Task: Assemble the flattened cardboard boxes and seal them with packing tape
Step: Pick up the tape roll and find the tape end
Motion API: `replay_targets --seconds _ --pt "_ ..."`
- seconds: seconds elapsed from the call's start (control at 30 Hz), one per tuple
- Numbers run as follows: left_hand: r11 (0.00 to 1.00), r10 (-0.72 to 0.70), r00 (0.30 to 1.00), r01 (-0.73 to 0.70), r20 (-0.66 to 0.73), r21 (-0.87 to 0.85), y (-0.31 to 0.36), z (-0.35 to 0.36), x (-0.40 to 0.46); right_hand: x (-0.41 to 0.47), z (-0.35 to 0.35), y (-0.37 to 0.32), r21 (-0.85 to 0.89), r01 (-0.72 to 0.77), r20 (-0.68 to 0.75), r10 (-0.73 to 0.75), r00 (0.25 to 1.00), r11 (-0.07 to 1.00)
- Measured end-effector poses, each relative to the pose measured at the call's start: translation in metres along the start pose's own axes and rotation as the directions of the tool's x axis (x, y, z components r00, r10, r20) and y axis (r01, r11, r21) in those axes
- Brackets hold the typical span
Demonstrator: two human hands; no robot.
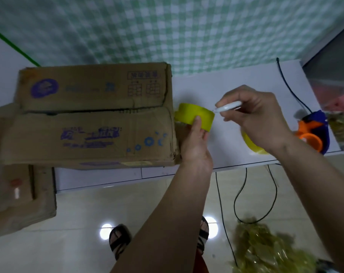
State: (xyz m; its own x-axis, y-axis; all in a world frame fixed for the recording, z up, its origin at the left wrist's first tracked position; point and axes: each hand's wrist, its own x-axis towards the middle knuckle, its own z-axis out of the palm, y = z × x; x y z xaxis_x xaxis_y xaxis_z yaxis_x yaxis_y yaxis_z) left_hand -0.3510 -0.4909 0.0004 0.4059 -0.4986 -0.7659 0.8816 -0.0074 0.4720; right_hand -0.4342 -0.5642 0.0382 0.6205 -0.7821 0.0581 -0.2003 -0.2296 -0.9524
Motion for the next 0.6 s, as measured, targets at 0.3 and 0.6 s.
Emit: replay_targets --seconds 0.3,0.6 --pt "1.000 0.014 0.997 -0.015 0.075 0.015 0.004 -0.003 -0.007 0.041 0.034 -0.003 -0.306 0.263 0.355 -0.147 0.923 0.915" --pt "0.997 0.003 0.998 -0.007 0.057 0.080 0.012 -0.007 -0.010 0.072 0.033 0.023 -0.417 0.277 0.010 -0.301 0.954 0.866"
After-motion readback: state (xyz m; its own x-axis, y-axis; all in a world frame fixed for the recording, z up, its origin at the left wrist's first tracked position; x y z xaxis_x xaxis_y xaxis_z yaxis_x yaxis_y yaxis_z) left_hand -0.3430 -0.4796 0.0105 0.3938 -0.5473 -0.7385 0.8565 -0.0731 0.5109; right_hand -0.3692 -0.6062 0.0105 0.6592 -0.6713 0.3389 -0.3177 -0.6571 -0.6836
